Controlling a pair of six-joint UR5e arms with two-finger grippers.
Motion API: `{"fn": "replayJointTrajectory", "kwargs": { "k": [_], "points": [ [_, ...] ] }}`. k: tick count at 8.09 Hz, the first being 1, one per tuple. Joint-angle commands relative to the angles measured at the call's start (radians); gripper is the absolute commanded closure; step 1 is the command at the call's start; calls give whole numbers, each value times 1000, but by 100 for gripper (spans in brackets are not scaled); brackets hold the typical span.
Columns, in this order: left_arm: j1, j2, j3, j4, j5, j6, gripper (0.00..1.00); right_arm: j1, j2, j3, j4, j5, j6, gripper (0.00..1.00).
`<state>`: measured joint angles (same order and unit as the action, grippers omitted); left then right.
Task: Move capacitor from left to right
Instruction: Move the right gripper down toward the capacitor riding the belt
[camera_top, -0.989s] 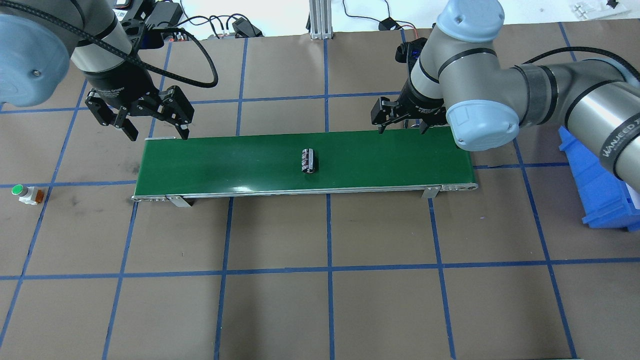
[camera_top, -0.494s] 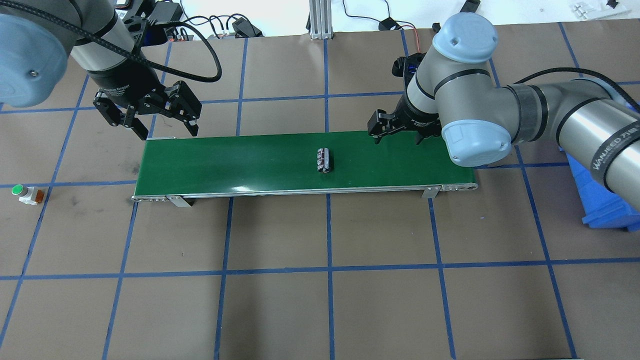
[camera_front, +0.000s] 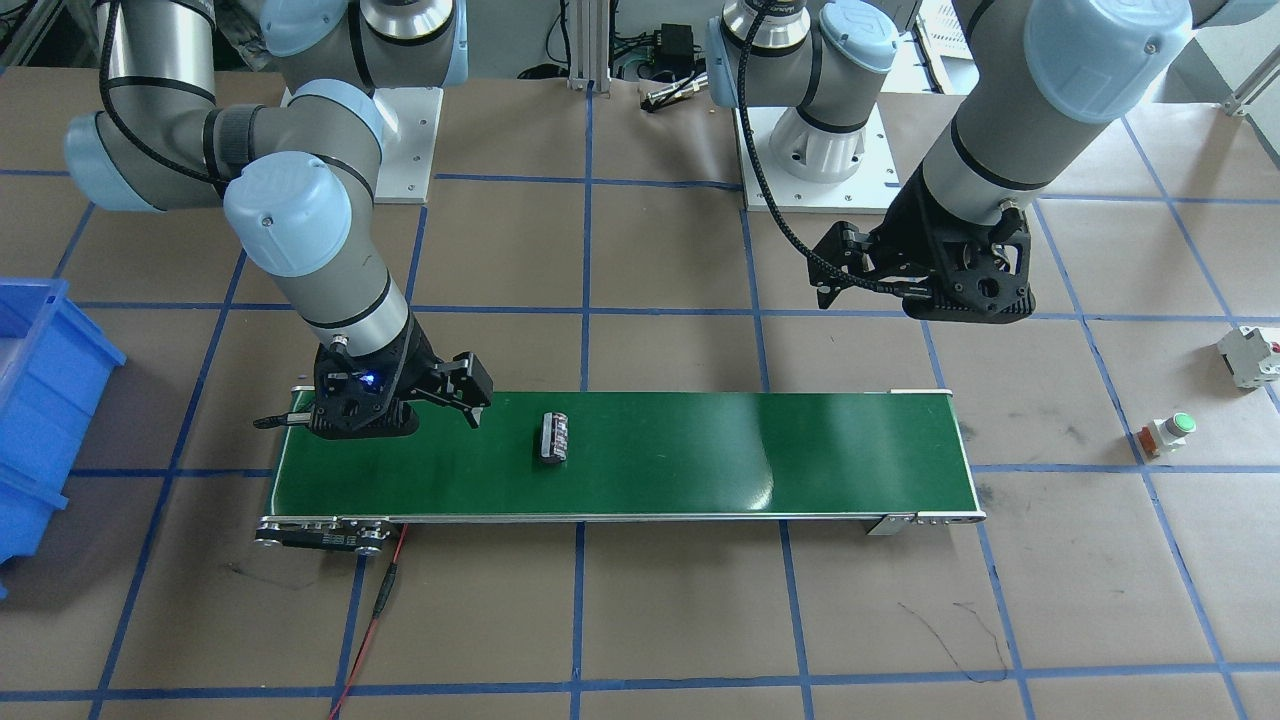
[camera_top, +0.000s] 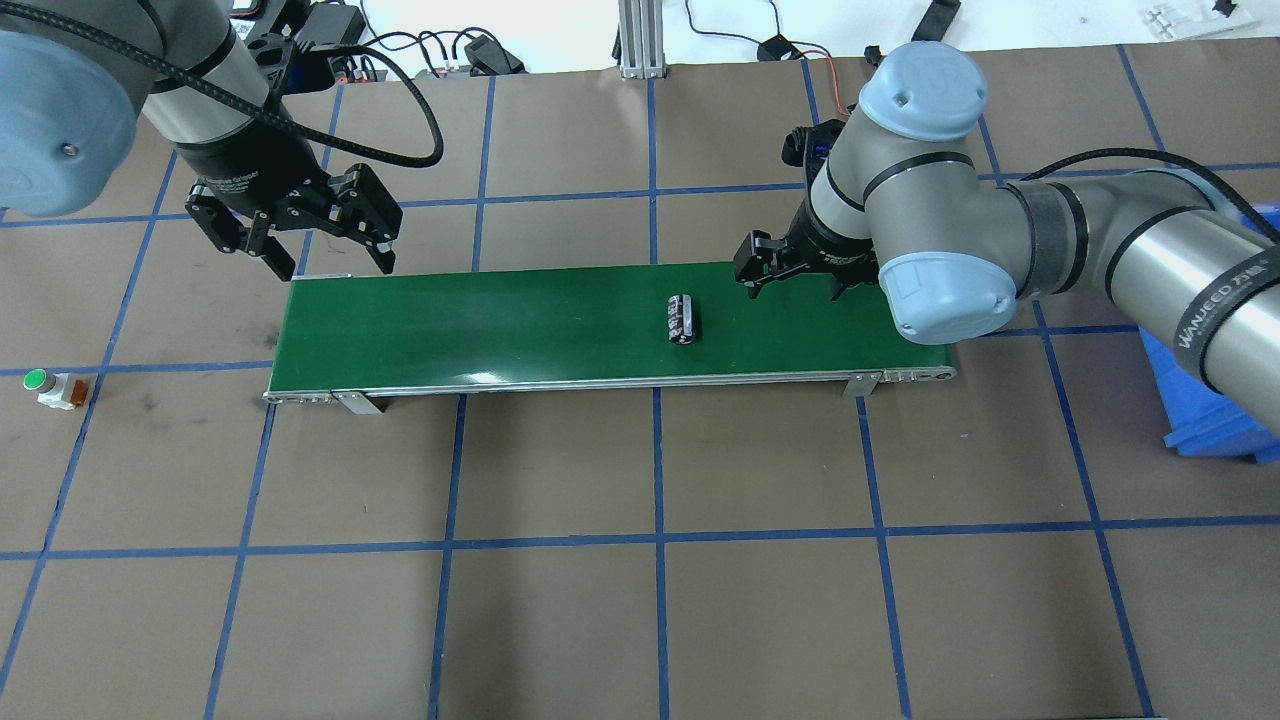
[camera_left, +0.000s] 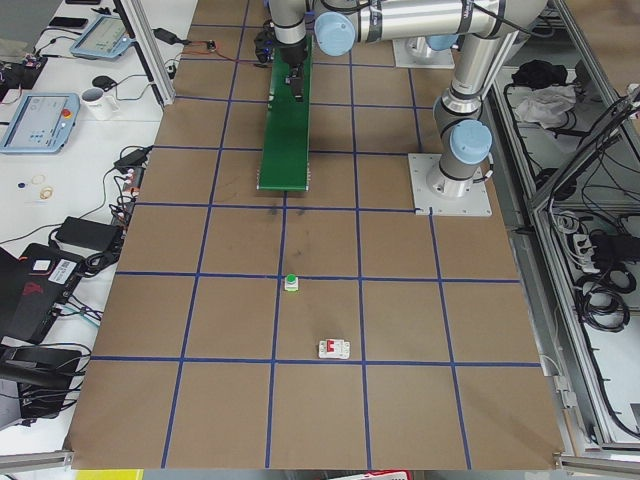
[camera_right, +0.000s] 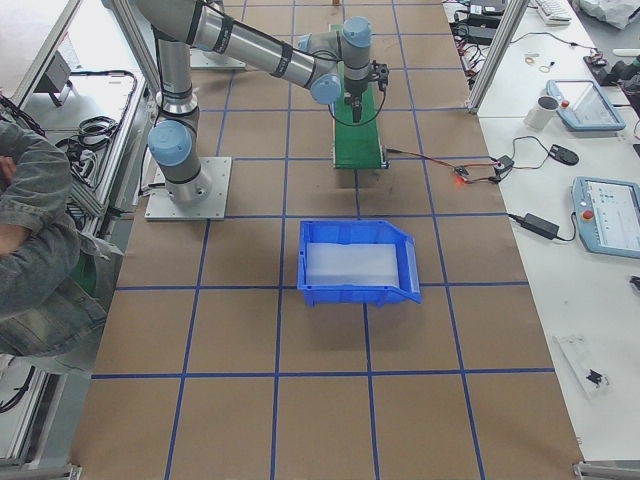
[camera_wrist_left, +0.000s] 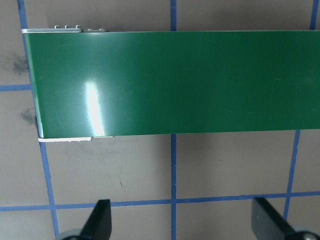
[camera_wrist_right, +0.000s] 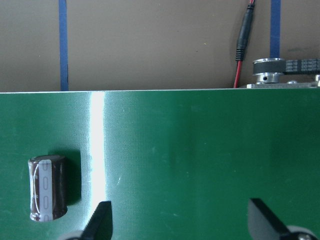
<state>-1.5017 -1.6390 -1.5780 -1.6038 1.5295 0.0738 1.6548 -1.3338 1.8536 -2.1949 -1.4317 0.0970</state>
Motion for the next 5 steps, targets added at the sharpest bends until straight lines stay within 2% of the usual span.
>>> {"fn": "replayJointTrajectory", "kwargs": {
  "k": [1,5],
  "points": [
    [0,-2,-5,15,1,4,0,0,1,1,0,0,3,5],
    [2,-4,-2,16,0,9,0,0,8,15,-3,4,4,5]
  ]
}}
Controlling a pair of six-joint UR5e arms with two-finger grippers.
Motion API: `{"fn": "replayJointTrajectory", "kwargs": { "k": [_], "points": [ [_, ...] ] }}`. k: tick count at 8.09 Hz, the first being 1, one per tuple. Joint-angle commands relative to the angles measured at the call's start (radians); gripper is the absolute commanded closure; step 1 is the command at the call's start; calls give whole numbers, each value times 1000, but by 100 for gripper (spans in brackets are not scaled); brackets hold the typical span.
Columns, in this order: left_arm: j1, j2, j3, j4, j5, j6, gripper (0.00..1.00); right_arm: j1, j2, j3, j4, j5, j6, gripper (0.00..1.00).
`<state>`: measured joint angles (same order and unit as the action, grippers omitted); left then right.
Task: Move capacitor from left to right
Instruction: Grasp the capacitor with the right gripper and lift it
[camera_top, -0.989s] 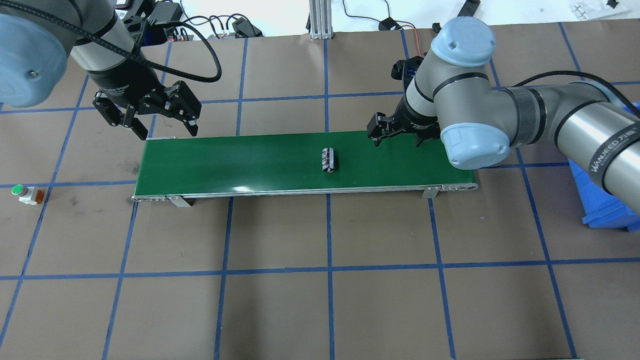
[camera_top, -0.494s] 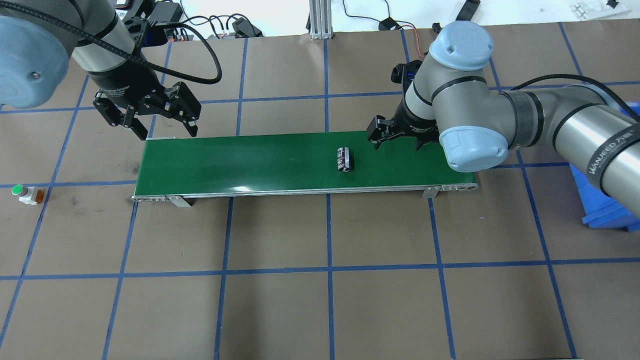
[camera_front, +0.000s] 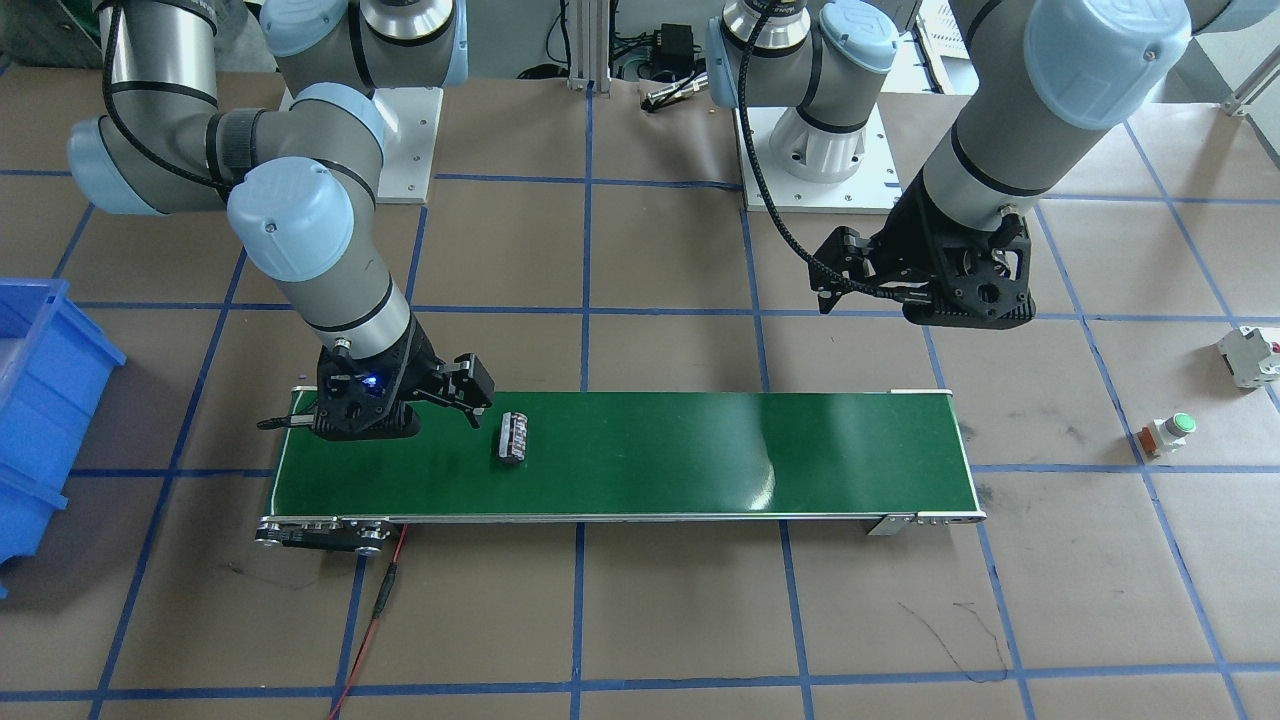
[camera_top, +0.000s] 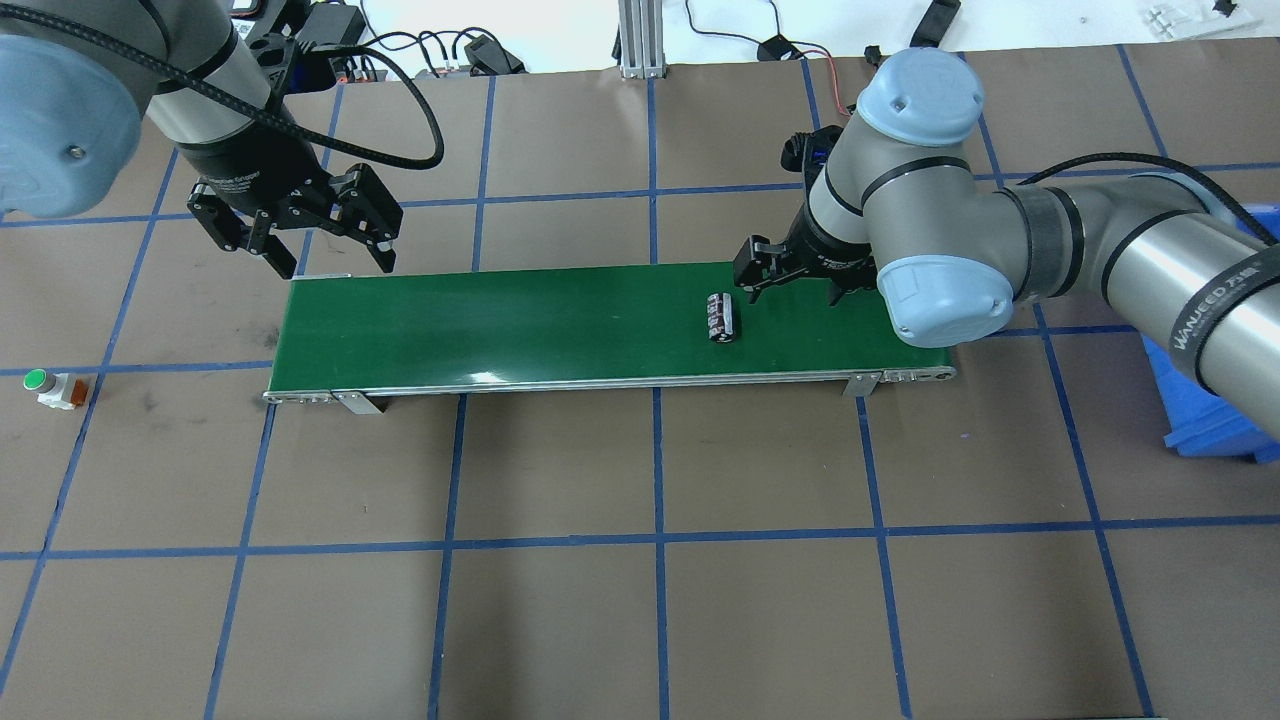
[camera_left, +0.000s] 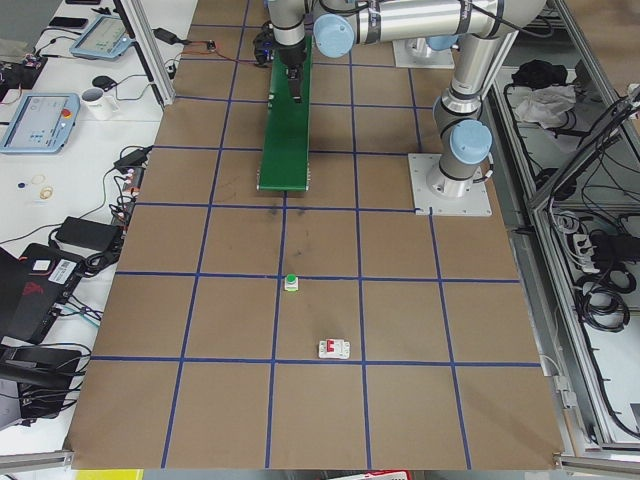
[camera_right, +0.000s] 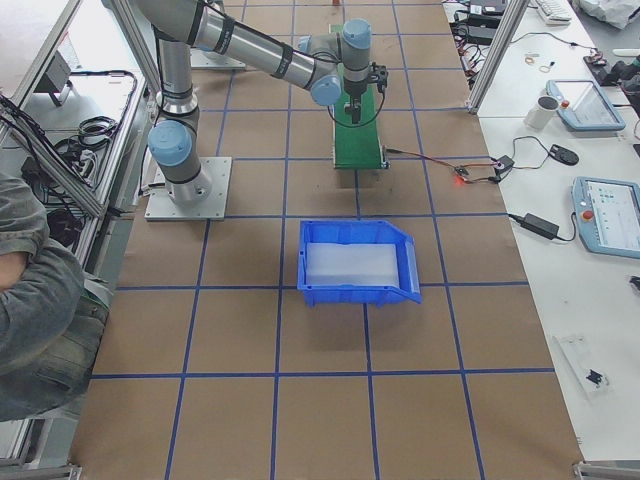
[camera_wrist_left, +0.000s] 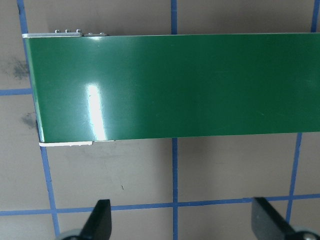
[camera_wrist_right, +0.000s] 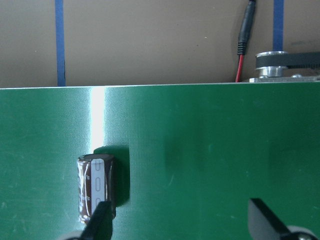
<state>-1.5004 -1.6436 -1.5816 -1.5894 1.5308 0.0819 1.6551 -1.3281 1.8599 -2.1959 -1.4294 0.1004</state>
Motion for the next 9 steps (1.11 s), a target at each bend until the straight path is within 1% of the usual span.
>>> {"fn": "replayJointTrajectory", "kwargs": {
  "k": [1,2,4,6,7,8,9],
  "points": [
    [0,1,-1,11,-1,2,0,2,15,8,-2,3,12,5],
    [0,-2,-1,22,0,2,0,2,23,10,-4,4,25,6],
    [0,-2,-3,23,3,4,0,3,43,22,-65,6,27,5],
    [0,-2,-3,23,5,6,0,9,50,22,-80,6,27,5],
    [0,2,-3,25,5,6,0,9,64,22,-96,6,27,7],
    [0,4,-3,25,5,7,0,11,76,22,-103,4,25,20],
    [0,7,-3,25,11,7,0,9,79,21,-100,-11,25,49]
  ]
}}
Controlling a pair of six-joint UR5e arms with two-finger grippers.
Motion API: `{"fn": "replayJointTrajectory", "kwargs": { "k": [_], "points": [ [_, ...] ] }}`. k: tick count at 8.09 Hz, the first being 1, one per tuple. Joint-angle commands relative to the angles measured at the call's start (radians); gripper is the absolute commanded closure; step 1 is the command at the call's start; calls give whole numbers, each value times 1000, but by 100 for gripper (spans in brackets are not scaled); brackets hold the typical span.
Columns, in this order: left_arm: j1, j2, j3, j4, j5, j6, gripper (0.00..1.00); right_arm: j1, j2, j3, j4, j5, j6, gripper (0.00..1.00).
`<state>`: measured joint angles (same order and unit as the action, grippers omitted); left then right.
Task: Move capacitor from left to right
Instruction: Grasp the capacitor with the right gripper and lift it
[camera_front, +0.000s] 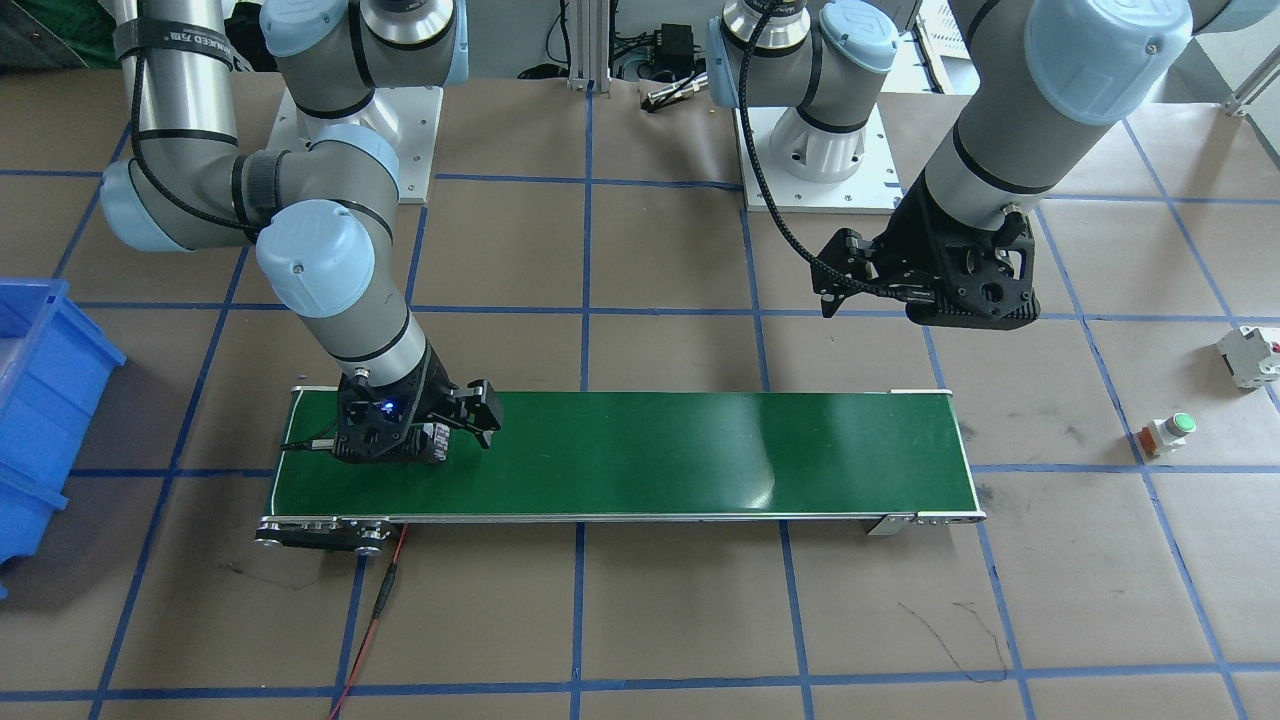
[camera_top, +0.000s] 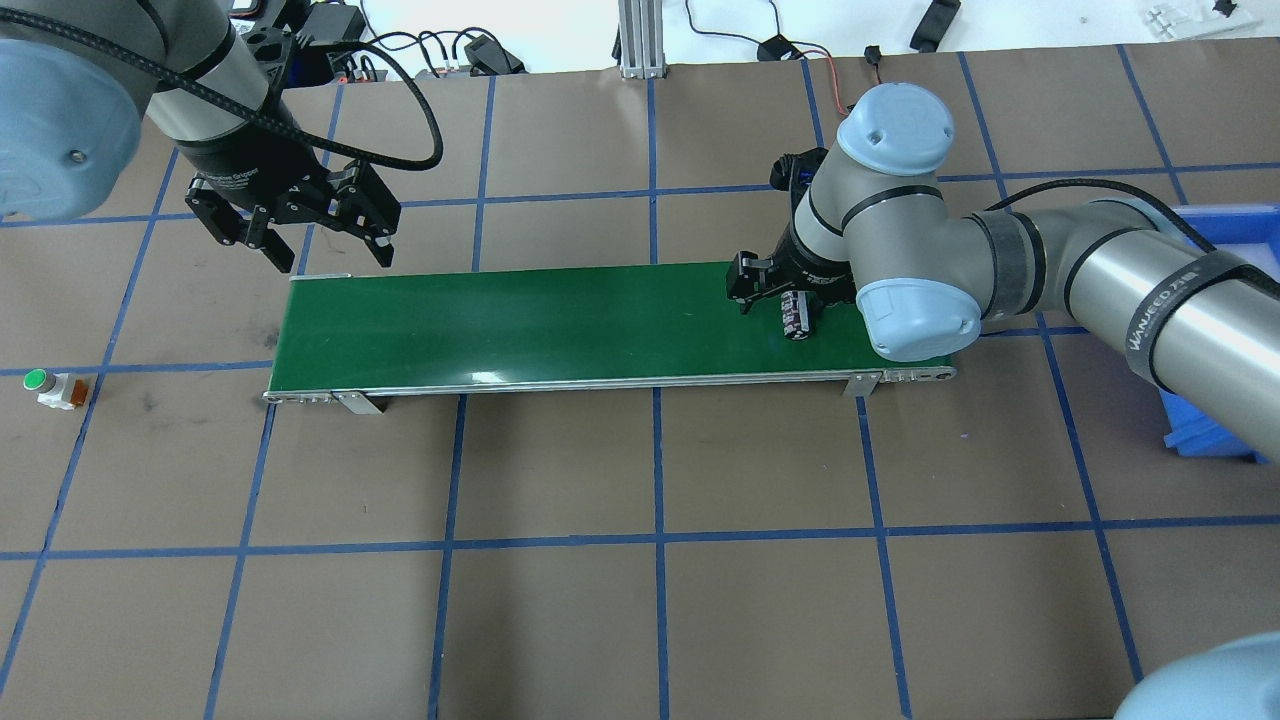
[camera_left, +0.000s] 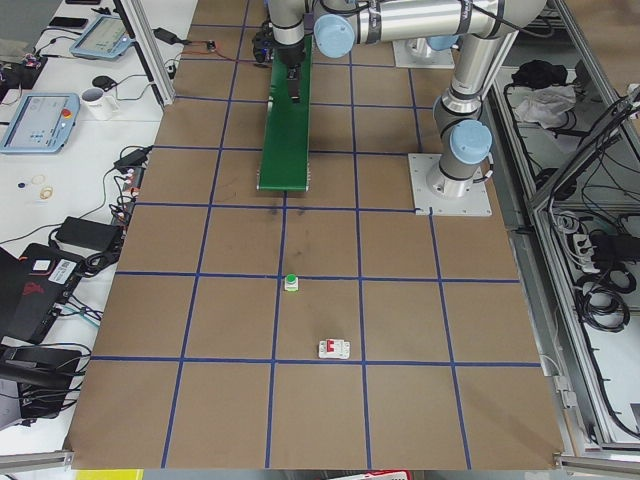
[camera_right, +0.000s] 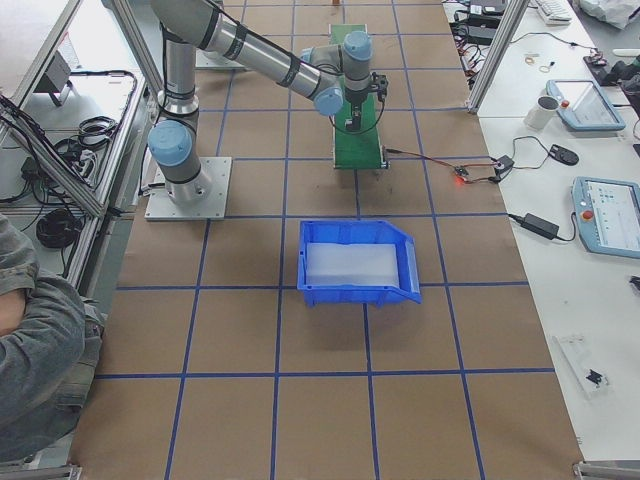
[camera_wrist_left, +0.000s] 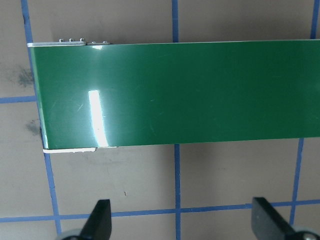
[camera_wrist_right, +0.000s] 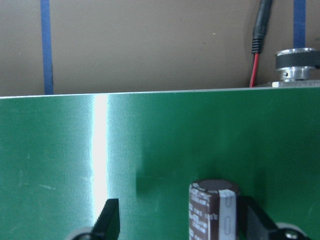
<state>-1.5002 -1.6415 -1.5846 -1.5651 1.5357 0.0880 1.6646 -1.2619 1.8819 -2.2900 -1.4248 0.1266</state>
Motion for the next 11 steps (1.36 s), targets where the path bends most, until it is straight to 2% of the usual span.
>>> {"fn": "replayJointTrajectory", "kwargs": {
  "k": [1,2,3,5,7,9,11],
  "points": [
    [0,5,0,0,20,-1,0,0,15,-1,-2,-23,-11,69],
    [0,5,-2,0,20,1,0,0,16,-3,3,-25,-15,87],
    [0,5,-2,0,21,6,0,-3,6,-4,56,-22,-12,100],
    [-2,3,-3,2,21,7,0,-12,-33,-35,192,-29,1,100],
    [0,3,0,14,21,7,0,-41,-89,-137,390,-95,-5,100],
    [0,2,3,16,21,7,0,-107,-143,-213,515,-222,-50,100],
    [0,3,3,20,21,7,0,-243,-200,-275,537,-358,-227,100]
  ]
}}
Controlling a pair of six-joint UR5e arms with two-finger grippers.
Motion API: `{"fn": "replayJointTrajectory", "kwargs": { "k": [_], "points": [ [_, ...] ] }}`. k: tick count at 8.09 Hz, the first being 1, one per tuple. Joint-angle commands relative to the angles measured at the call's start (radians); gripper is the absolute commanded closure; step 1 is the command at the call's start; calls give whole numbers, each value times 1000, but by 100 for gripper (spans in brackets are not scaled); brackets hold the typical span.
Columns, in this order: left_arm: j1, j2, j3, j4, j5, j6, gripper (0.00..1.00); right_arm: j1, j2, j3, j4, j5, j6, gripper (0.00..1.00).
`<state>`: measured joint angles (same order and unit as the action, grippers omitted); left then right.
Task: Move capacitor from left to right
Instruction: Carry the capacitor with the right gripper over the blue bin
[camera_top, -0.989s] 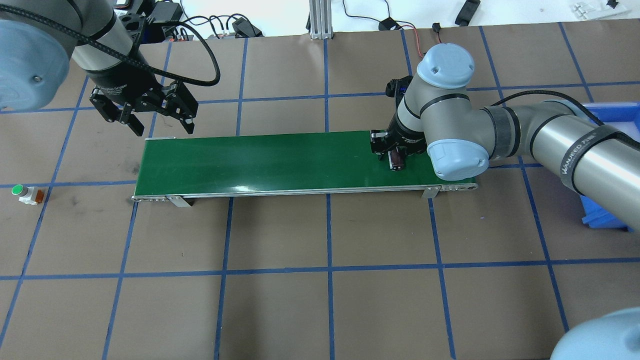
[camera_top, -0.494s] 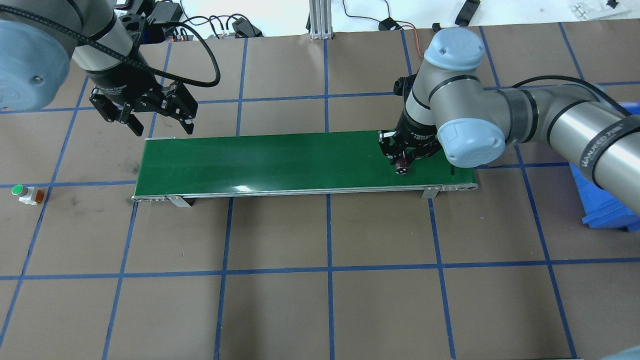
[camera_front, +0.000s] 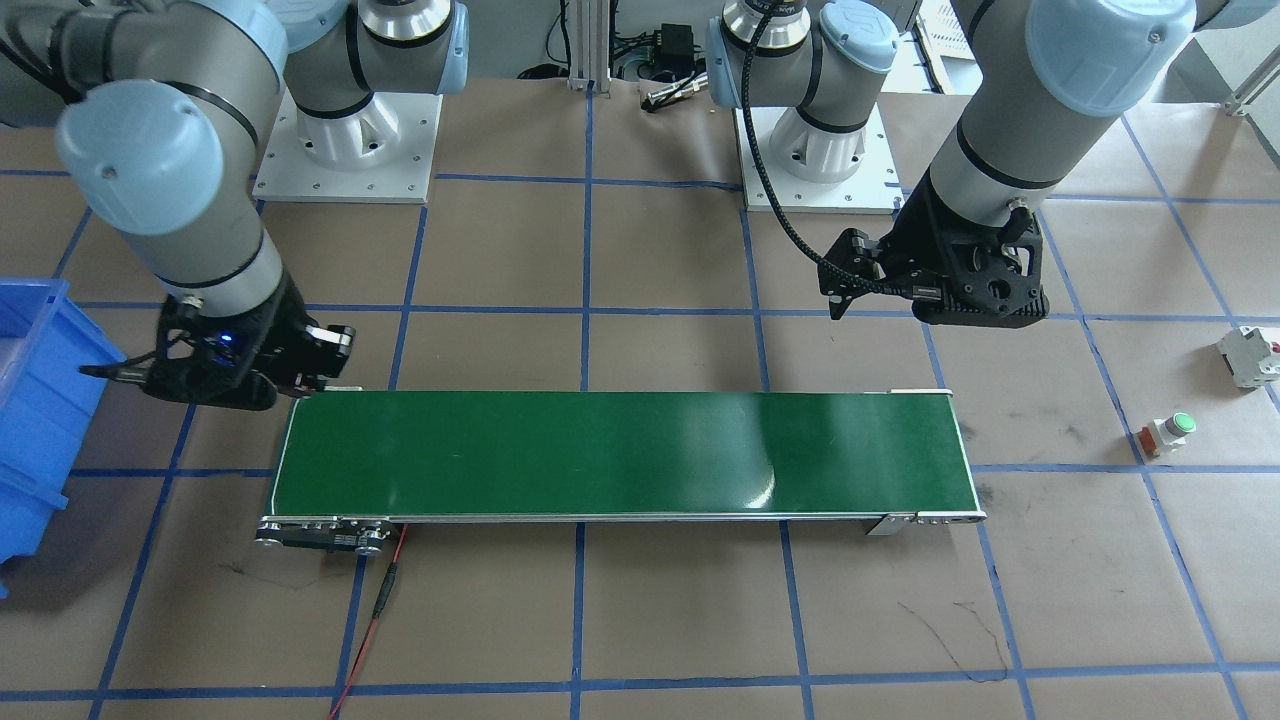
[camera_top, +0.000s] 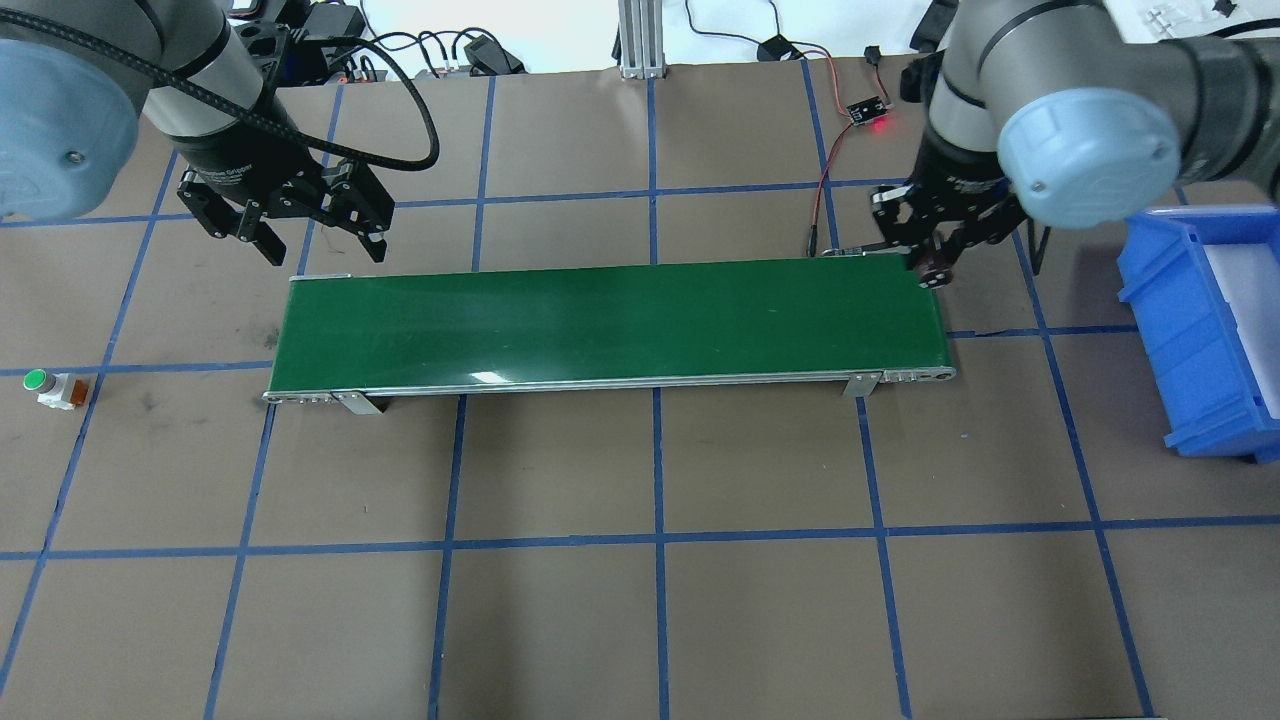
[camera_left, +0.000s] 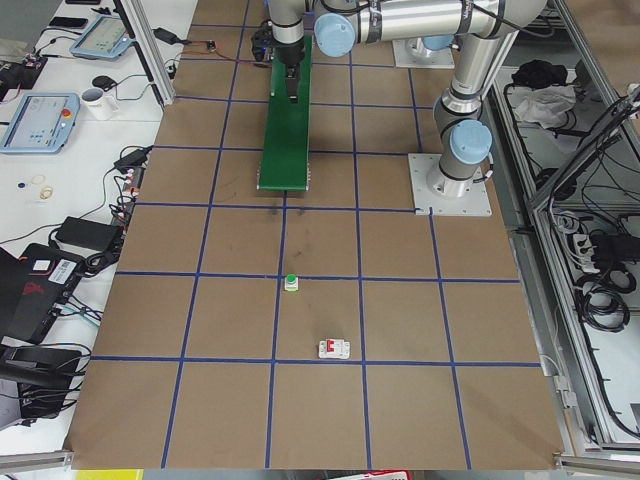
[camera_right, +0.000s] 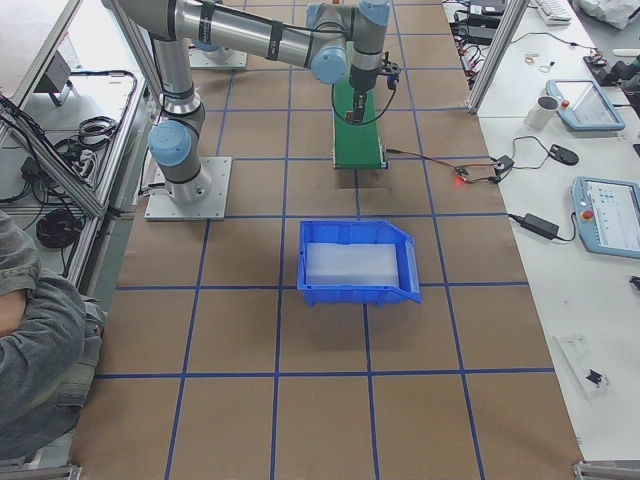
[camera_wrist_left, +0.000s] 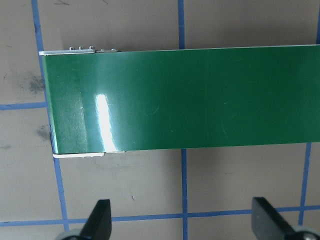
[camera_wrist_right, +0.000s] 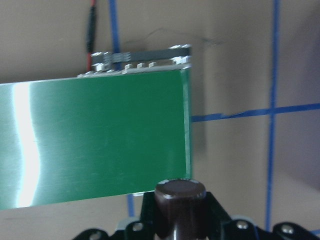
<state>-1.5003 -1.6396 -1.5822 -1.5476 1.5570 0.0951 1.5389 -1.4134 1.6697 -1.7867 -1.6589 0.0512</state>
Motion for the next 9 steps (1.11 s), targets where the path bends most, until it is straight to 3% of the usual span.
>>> {"fn": "replayJointTrajectory", "kwargs": {
  "k": [1,3,6,9],
  "points": [
    [0,7,2,1,0,2,0,-211,-55,-103,32,-166,-265,100],
    [0,9,2,3,0,2,0,-395,-44,-120,26,-154,-454,100],
    [0,9,2,3,5,2,0,-580,22,-111,-55,-115,-641,100],
    [0,7,2,3,5,5,0,-648,157,-99,-157,-67,-734,100]
  ]
}}
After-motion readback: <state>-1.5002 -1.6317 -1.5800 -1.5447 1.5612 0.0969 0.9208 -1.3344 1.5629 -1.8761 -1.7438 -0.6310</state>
